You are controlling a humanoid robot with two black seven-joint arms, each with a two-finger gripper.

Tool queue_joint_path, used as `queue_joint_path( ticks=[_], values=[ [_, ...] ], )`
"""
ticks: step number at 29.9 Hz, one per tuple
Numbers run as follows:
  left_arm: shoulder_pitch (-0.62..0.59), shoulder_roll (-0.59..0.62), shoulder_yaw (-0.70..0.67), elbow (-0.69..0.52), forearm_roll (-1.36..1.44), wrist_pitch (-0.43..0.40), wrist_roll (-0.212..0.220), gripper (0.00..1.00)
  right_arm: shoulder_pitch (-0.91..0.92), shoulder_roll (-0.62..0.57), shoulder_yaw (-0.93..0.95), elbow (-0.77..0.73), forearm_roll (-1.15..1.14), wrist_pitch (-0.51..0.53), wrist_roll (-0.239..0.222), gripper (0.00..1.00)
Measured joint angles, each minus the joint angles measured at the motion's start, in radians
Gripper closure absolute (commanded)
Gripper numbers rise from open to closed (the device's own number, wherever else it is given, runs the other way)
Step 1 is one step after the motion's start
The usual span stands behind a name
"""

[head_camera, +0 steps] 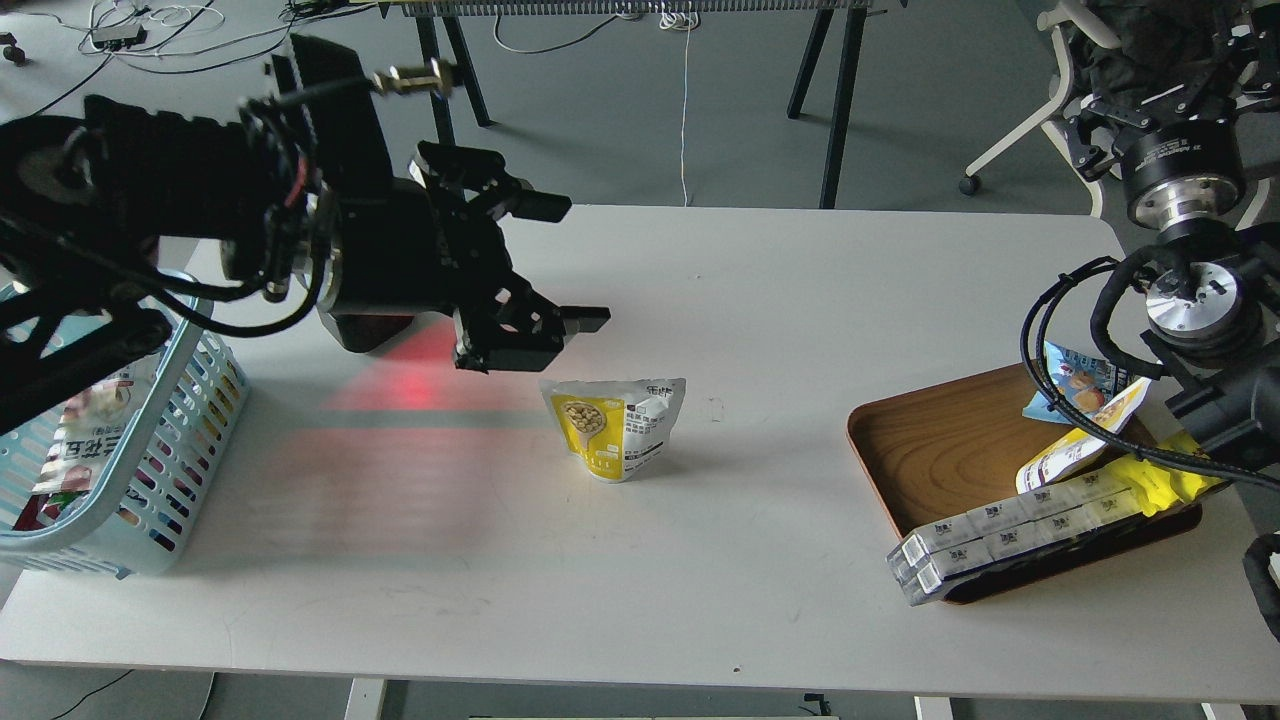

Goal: Scan snack and place in basket
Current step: 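Reach the left gripper to the yellow packet and grasp it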

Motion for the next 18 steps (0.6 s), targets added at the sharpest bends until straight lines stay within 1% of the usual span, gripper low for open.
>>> queue_joint_path(
  ticks=[2, 3, 5, 6, 10, 13, 18],
  values=[
    [0.0, -0.022, 0.043, 0.001, 0.044, 0.0, -0.001, 0.13, 0.0, 0.0, -0.001, 0.003, 0.0, 0.0, 0.0, 0.03],
    [0.0, -0.034, 0.061, 0.003, 0.054, 0.0, -0.001, 0.17, 0.003, 0.0, -0.001, 0.006, -0.001, 0.0, 0.0, 0.03],
    [0.0, -0.067, 0.087, 0.01, 0.061, 0.0, -0.001, 0.28, 0.008, -0.003, -0.002, 0.012, -0.003, 0.0, -0.001, 0.03],
    [0.0, -0.086, 0.098, 0.015, 0.062, 0.0, -0.001, 0.29, 0.009, -0.007, -0.002, 0.013, -0.003, 0.0, -0.002, 0.03],
    [0.001, -0.151, 0.169, 0.049, 0.063, 0.0, -0.001, 0.29, 0.009, -0.014, -0.001, 0.016, -0.003, 0.0, -0.002, 0.03],
    [0.002, -0.193, 0.232, 0.1, 0.063, 0.0, 0.001, 0.29, 0.008, -0.015, 0.013, 0.017, -0.002, -0.002, 0.001, 0.03],
    [0.002, -0.243, 0.259, 0.19, 0.064, 0.0, 0.003, 0.29, 0.003, -0.015, 0.028, 0.057, -0.001, -0.002, 0.004, 0.03]
  ],
)
